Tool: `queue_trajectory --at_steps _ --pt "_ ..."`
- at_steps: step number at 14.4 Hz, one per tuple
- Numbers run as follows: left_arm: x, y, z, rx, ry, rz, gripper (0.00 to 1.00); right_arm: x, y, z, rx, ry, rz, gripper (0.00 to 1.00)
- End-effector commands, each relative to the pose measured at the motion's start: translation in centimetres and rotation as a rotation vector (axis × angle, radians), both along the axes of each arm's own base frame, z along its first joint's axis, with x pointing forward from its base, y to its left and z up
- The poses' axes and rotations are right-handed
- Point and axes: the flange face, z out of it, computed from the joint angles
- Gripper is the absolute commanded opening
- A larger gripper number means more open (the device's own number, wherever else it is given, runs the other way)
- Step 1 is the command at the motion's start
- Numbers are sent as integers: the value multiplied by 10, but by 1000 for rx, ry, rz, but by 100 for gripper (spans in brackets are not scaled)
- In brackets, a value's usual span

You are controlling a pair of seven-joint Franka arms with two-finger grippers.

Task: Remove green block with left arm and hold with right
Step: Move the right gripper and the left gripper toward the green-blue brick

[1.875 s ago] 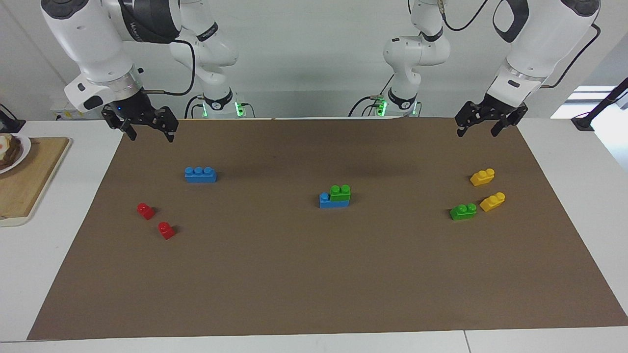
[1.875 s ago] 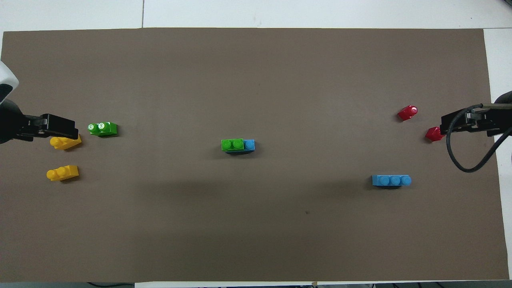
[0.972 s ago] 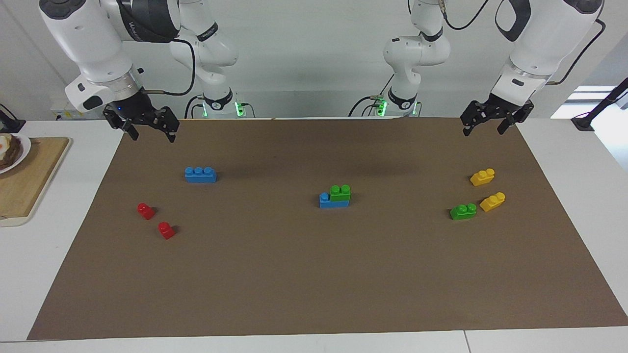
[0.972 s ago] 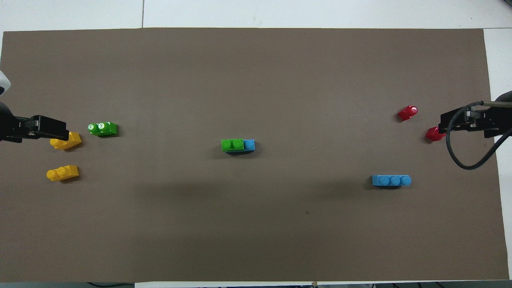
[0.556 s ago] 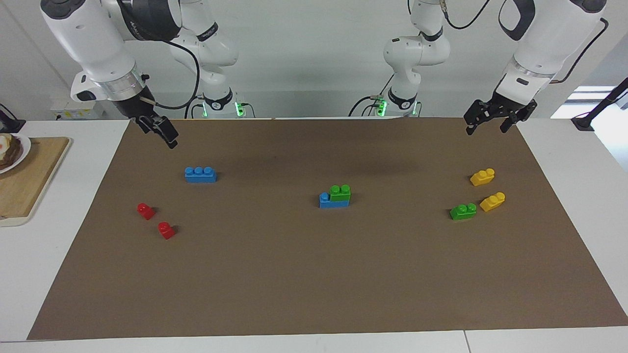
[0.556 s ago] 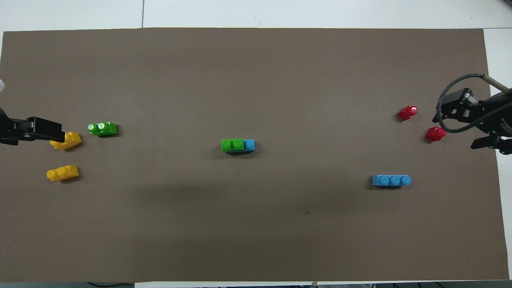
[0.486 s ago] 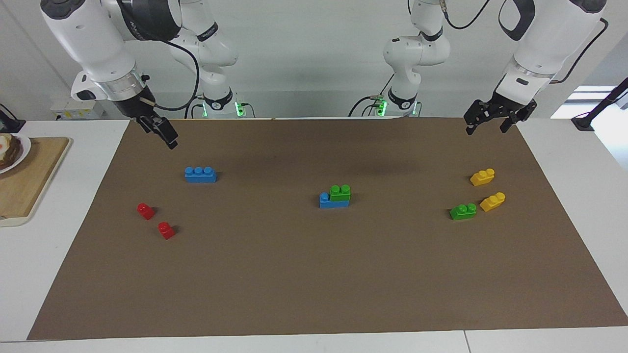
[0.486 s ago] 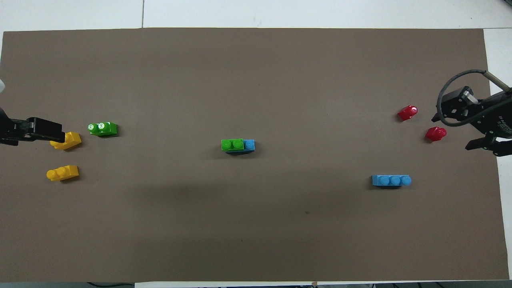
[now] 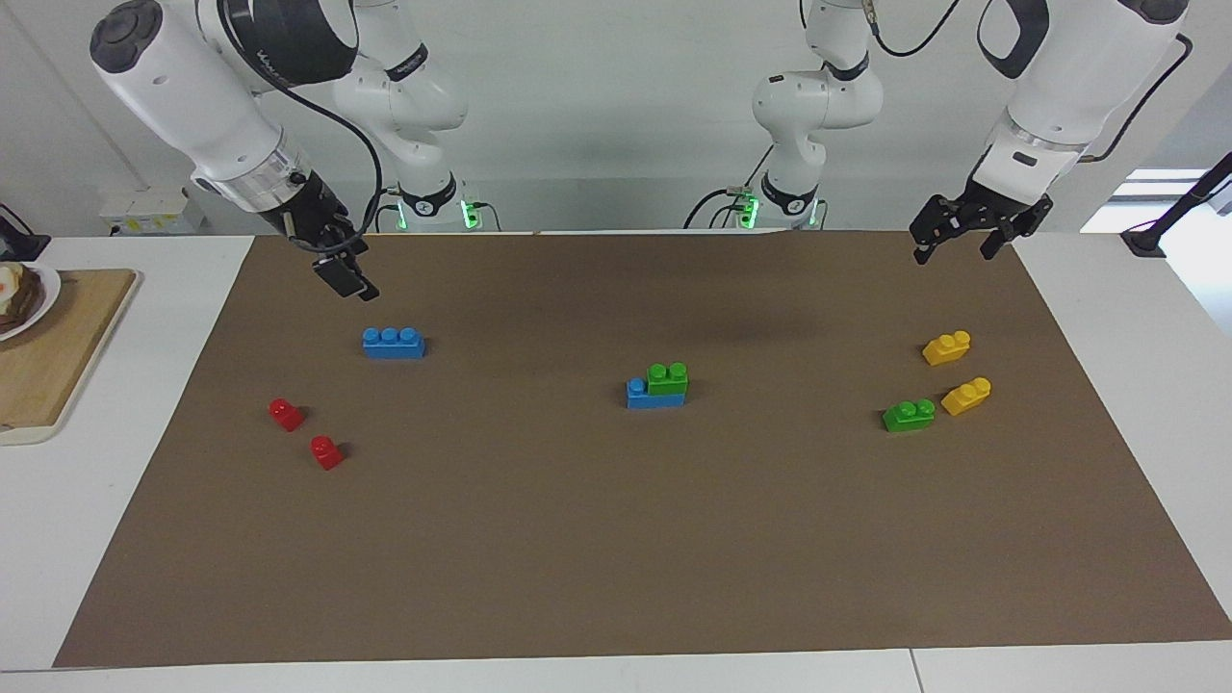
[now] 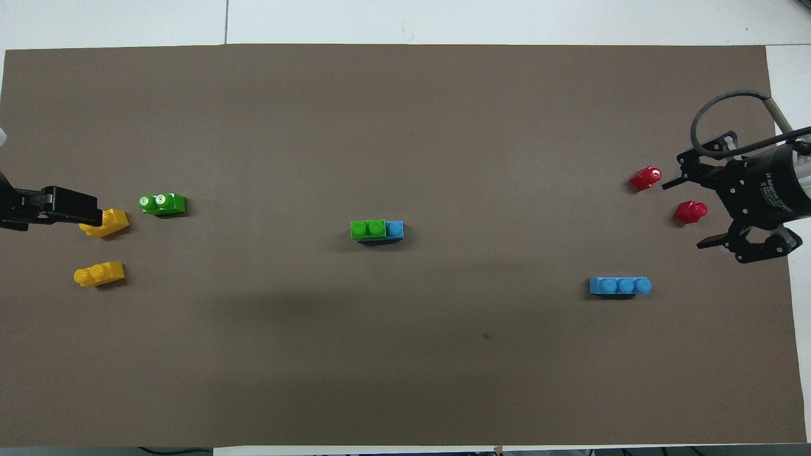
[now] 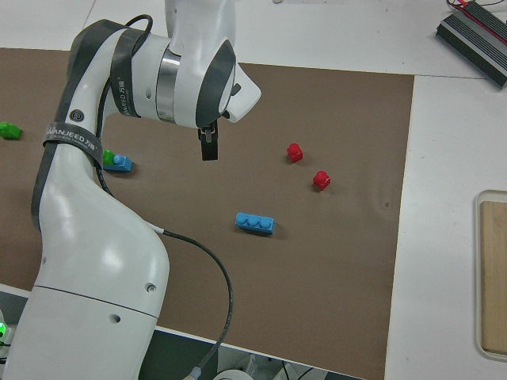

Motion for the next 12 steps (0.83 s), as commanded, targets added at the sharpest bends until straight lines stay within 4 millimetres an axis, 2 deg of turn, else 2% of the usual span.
queue_trajectory --at_steps 1,4,6,10,12 --pt "-9 -15 0 4 -14 145 100 -6 4 -19 81 64 -95 92" --pt "-12 -32 -14 10 -1 240 100 1 10 -43 150 115 -131 92" --pt "-12 -43 -20 11 6 294 100 8 15 -52 162 109 -136 92" --pt "-9 -64 -22 -33 -10 507 100 22 48 -71 190 97 -126 92" --pt "-11 -68 -24 -31 -8 538 100 26 61 -81 191 96 -115 92"
